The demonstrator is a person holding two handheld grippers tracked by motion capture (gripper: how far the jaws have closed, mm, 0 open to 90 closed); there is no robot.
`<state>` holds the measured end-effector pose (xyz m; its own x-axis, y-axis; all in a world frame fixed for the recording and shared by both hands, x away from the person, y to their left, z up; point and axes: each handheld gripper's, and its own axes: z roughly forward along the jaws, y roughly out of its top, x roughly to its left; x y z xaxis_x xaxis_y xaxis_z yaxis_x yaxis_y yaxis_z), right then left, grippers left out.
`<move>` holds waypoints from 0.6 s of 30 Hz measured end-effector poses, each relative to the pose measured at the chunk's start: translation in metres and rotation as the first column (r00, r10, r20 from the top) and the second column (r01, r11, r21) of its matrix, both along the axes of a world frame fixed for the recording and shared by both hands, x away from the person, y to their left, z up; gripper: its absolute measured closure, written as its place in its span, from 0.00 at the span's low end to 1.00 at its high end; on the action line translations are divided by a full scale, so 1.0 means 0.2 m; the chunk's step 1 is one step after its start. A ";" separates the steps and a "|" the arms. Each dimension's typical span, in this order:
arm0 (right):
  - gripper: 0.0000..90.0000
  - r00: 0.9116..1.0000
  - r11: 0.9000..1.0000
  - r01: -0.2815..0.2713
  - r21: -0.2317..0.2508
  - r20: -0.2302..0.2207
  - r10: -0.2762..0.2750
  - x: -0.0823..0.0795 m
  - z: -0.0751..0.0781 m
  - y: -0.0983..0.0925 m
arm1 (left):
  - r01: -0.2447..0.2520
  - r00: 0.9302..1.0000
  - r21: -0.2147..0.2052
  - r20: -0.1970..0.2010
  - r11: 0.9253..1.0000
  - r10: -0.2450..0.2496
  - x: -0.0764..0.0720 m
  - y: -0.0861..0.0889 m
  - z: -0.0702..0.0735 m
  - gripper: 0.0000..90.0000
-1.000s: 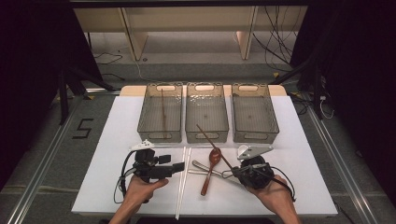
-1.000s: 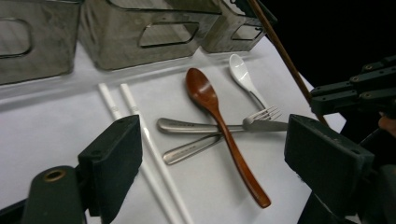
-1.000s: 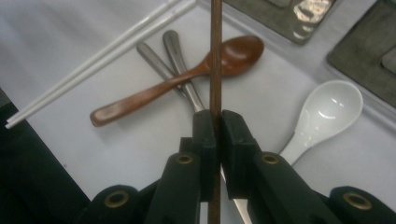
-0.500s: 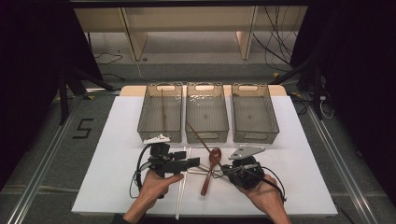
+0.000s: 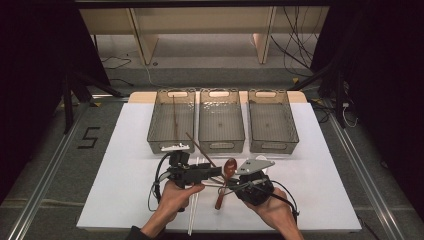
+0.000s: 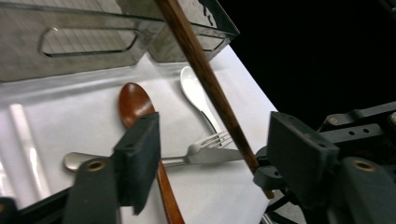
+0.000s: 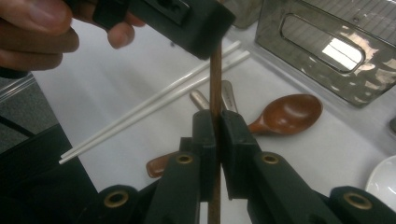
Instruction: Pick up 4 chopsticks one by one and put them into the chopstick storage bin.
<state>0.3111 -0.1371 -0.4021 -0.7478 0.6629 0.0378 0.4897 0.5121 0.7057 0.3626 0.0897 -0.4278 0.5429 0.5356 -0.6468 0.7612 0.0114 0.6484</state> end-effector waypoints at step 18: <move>0.95 1.000 1.000 -0.016 0.025 0.014 0.015 -0.01 -0.01 0.02 | 0.035 0.999 -0.077 -0.022 0.996 -0.036 0.01 0.01 -0.02 0.82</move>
<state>0.3096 -0.1331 -0.4045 -0.7585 0.6502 0.0436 0.4717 0.5017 0.7252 0.3644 0.0908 -0.4314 0.5449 0.4644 -0.6982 0.7770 0.0332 0.6286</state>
